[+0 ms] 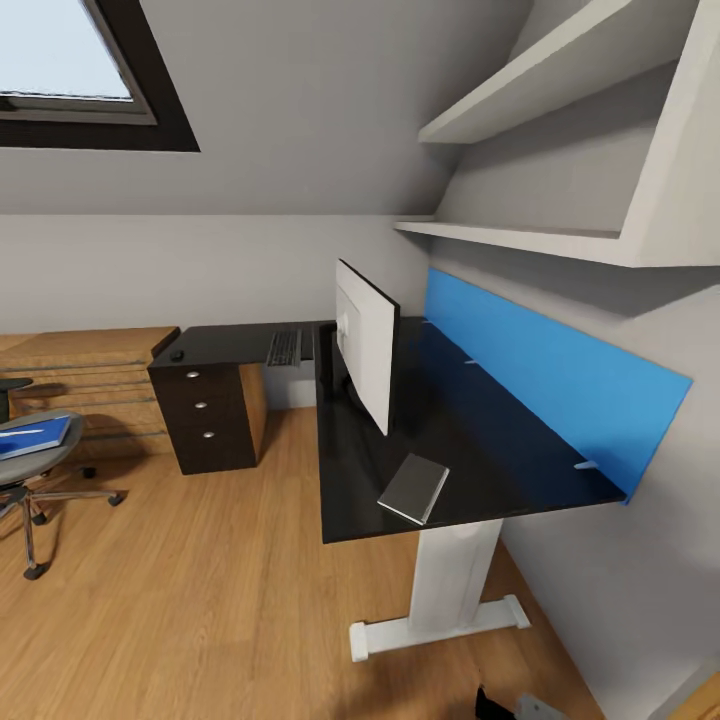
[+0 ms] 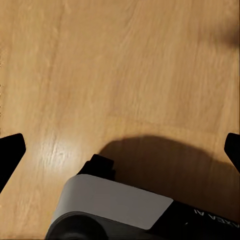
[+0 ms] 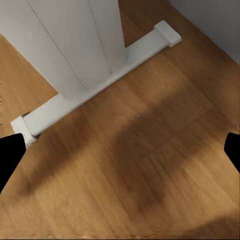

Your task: In the bedroom, organize the workspace by keeping the computer under the desk, ensuring the monitor is on the desk, placing the keyboard on the desk next to the monitor, placing the mouse on the desk next to the keyboard, moving the folder from the swivel chair onto the desk next to the mouse, stacking the notebook on top of the folder with the pen on top of the notebook, and positioning the swivel chair next to the desk.

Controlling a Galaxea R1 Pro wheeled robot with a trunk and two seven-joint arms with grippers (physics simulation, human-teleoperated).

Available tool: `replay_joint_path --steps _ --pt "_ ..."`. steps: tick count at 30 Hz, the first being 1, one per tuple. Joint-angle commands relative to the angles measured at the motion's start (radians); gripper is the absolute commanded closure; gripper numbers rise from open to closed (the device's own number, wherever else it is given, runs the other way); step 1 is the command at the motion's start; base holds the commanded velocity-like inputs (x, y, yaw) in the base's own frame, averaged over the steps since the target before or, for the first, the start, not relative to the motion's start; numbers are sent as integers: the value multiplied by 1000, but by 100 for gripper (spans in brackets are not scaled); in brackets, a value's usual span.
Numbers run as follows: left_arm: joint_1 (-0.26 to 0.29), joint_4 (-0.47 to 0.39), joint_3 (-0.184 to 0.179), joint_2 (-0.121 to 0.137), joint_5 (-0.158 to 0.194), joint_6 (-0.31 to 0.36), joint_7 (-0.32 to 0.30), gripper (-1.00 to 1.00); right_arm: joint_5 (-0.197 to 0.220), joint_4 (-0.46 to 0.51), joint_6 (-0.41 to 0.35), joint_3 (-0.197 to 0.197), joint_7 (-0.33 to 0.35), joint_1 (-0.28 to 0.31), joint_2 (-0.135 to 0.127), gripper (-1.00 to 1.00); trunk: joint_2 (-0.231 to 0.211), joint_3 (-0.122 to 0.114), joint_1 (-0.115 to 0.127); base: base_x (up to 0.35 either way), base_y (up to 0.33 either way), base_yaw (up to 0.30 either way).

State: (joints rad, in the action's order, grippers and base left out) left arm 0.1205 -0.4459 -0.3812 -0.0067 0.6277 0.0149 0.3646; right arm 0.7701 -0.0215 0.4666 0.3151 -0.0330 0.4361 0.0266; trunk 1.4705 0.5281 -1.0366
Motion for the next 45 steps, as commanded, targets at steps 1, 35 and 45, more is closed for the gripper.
replay_joint_path --steps 1,35,45 --pt "1 4 -8 1 7 -1 8 -100 4 -5 5 8 -2 -5 6 -100 1 1 0 0 0 0" --pt "1 113 0 2 -1 -6 9 -100 1 11 21 6 8 -43 -16 -100 1 1 0 0 0 0" --pt "1 113 1 2 1 -6 9 -100 -2 82 19 9 6 -43 -38 -100 1 1 0 0 0 0"
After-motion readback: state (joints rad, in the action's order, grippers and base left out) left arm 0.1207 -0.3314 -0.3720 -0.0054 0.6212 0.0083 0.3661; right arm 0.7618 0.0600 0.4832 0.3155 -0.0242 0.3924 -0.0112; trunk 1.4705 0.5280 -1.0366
